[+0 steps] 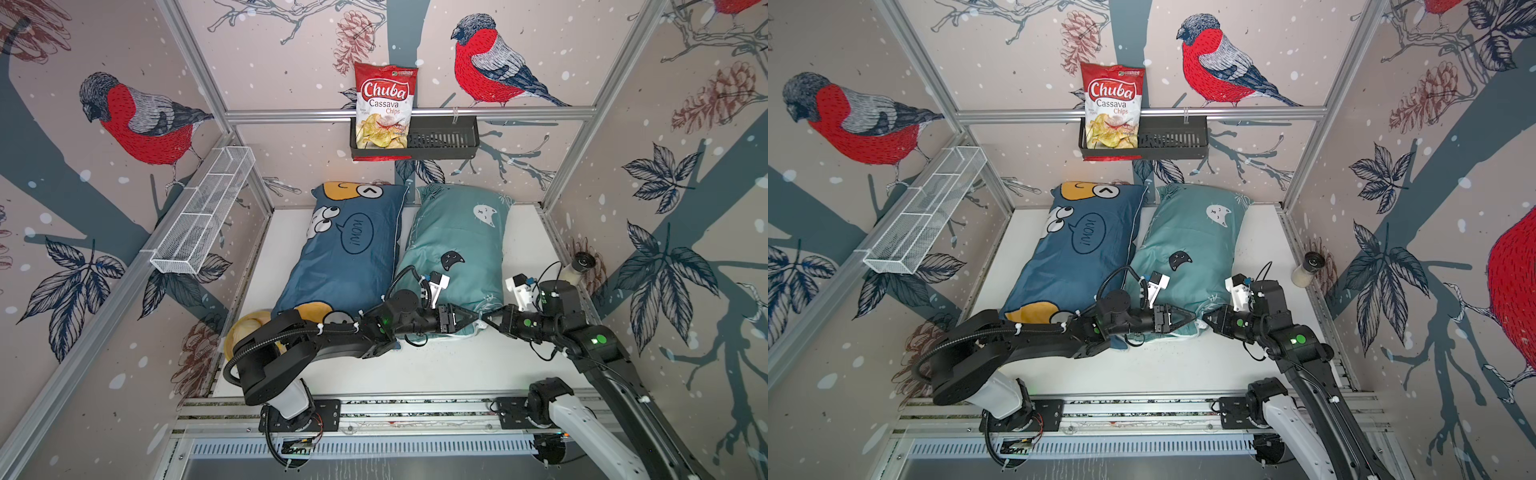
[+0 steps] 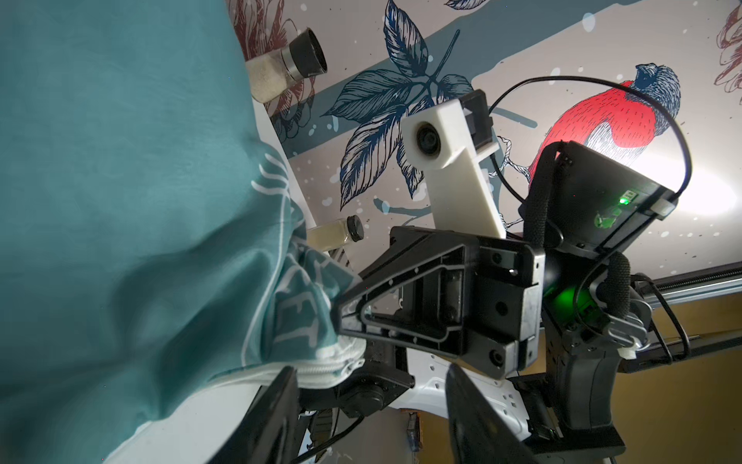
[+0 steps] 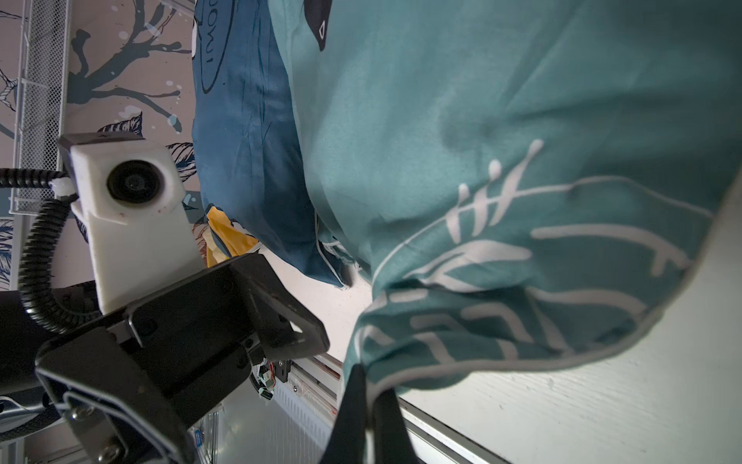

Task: Zip up pillowcases
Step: Adjust the pillowcase at the center of the board.

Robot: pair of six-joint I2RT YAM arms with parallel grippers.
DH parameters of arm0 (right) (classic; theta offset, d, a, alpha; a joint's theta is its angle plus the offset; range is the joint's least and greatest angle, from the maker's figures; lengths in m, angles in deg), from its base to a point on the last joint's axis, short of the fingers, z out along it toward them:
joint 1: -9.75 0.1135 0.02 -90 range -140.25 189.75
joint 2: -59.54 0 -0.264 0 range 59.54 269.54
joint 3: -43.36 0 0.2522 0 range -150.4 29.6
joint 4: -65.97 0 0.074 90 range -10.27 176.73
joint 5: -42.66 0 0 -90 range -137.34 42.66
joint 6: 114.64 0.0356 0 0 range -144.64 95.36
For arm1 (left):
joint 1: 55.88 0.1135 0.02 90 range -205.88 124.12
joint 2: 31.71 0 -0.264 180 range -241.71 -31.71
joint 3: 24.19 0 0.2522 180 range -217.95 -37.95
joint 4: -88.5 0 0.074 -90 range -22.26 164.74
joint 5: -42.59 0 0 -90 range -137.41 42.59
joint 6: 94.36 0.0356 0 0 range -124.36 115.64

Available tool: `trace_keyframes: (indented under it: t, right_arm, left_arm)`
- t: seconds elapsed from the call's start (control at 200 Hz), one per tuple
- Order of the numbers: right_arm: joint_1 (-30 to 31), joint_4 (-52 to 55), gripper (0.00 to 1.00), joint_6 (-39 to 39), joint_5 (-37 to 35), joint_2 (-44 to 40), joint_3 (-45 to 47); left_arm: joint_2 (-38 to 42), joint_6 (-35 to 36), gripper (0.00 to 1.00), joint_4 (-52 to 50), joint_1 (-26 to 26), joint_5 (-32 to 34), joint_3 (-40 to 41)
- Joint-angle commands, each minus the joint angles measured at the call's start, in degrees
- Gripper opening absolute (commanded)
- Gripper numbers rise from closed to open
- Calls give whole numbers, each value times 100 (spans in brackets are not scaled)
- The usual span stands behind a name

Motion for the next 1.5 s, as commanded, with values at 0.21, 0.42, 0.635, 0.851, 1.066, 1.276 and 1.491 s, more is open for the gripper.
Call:
trace_keyframes:
  t: [0.21,0.42,0.635,0.851,1.066,1.276,1.491]
  right_arm:
    - [-104,-288,0,71,199,32,62]
    - [-477,668,0,-222,-1208,-117,-190]
    - [-776,707,0,-375,-1120,-196,-100]
    - [-830,790,0,-433,-1110,-283,-148]
    - [-956,807,0,-506,-1155,-346,-95]
    - [-1274,807,0,-688,-1316,-315,-208]
    - [-1732,497,0,-907,-1257,-139,-386]
  left_arm:
    - [-412,-93,54,546,-44,-64,-218]
    - [120,1528,64,-1630,924,742,-1080]
    - [-808,3498,99,-3651,2000,1975,-3007]
    - [-2538,3904,100,-4217,2303,2164,-4619]
    - [-3842,3814,83,-4730,2224,1413,-6097]
    - [-3283,3124,0,-3851,2259,1467,-5087]
    - [-1709,2541,0,-2663,2416,2450,-2958]
